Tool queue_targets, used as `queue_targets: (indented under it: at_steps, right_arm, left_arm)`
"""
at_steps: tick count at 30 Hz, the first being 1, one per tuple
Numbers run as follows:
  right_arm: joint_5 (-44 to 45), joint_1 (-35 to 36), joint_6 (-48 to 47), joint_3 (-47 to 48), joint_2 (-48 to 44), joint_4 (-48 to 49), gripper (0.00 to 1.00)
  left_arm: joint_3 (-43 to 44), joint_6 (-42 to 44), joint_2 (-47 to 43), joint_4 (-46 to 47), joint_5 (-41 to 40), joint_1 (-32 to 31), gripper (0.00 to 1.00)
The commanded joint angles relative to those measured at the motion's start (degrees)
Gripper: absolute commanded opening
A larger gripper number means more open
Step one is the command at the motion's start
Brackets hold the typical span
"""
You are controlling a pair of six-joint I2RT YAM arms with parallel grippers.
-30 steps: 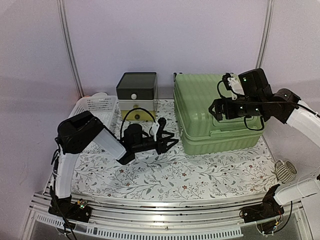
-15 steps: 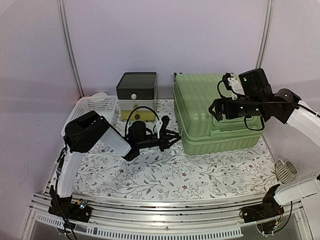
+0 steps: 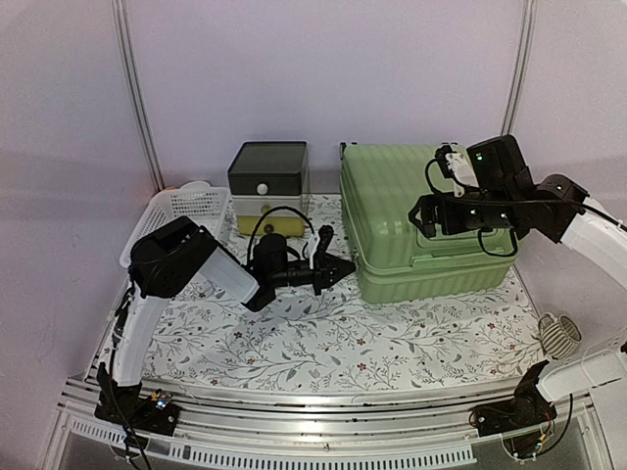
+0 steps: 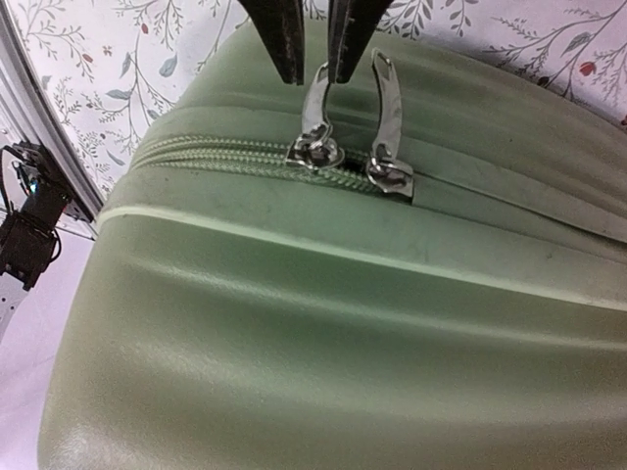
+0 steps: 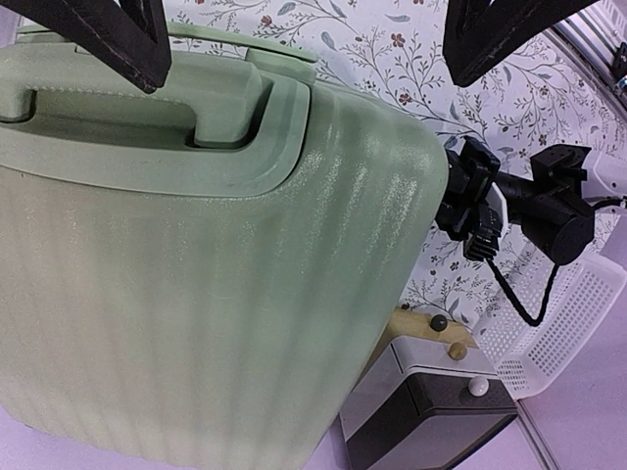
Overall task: Open, take out, and arrange the luggage
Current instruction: Pick up the zipper from the luggage.
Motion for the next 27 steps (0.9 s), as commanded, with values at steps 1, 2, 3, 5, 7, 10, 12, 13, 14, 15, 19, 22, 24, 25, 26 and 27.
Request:
queue_targets:
  at_steps: [1, 2, 3, 5, 7, 10, 12, 13, 14, 15, 19, 22, 24, 25, 26, 27]
  right_arm:
    - [-0.4, -0.4, -0.1, -1.3, -0.7, 0.6, 0.99]
    - [-0.4, -0.4, 0.0, -1.5, -0.8, 0.7, 0.99]
    - [-0.4, -0.3, 0.0, -1.8, -0.9, 0.8, 0.99]
    - [-0.4, -0.3, 0.2, -2.0, -1.1, 0.8, 0.99]
    - [-0.4, -0.4, 0.3, -2.3, -1.2, 0.7, 0.99]
    - [-0.5, -0.3, 0.4, -2.4, -1.3, 0.9, 0.99]
    - [-0.6, -0.4, 0.4, -2.6, -1.4, 0.9, 0.99]
    - [-0.6, -0.4, 0.4, -2.6, -1.4, 0.9, 0.99]
    - [-0.6, -0.4, 0.4, -2.7, -1.5, 0.9, 0.99]
    - [-0.6, -0.3, 0.4, -2.7, -1.6, 0.9, 0.99]
    - [-0.5, -0.4, 0.4, -3.1, -1.9, 1.0, 0.99]
    - [-0.4, -0.4, 0.5, -3.4, -2.1, 1.1, 0.99]
    - [-0.5, -0.4, 0.6, -3.6, -2.2, 1.2, 0.99]
    - [-0.5, -0.4, 0.5, -3.7, -2.2, 1.2, 0.99]
    - [-0.5, -0.4, 0.6, -3.8, -2.3, 1.2, 0.99]
    - [-0.6, -0.4, 0.6, -3.8, -2.3, 1.2, 0.99]
  left_arm:
    - [0.7, 0.3, 0.6, -0.1, 1.8, 0.4, 0.11]
    - [0.7, 0.4, 0.6, 0.1, 1.9, 0.4, 0.11]
    - [0.7, 0.3, 0.5, 0.1, 1.9, 0.4, 0.11]
    - [0.6, 0.3, 0.3, 0.2, 1.9, 0.5, 0.11]
    - [0.6, 0.3, 0.1, 0.2, 1.8, 0.4, 0.12]
    - [0.6, 0.4, -0.2, 0.0, 0.7, 0.4, 0.2]
    - [0.7, 0.2, -0.4, -0.5, -0.6, 0.4, 0.22]
    - [0.7, 0.2, -0.5, -0.6, -1.1, 0.4, 0.22]
    - [0.5, 0.2, -0.6, -0.5, -1.3, 0.5, 0.22]
    - [0.2, 0.2, -0.8, -0.3, -1.4, 0.4, 0.22]
    - [-2.0, 0.7, -2.0, 1.6, -2.4, 0.4, 0.25]
    - [-3.3, 1.5, -3.1, 2.1, -3.4, 0.4, 0.27]
    - [-3.0, 1.8, -3.1, 1.7, -3.4, 0.4, 0.29]
    - [-2.7, 1.8, -3.0, 1.5, -3.3, 0.4, 0.3]
    - [-2.4, 1.6, -2.9, 1.3, -3.2, 0.4, 0.31]
    - [-1.9, 1.4, -2.7, 1.1, -3.0, 0.4, 0.32]
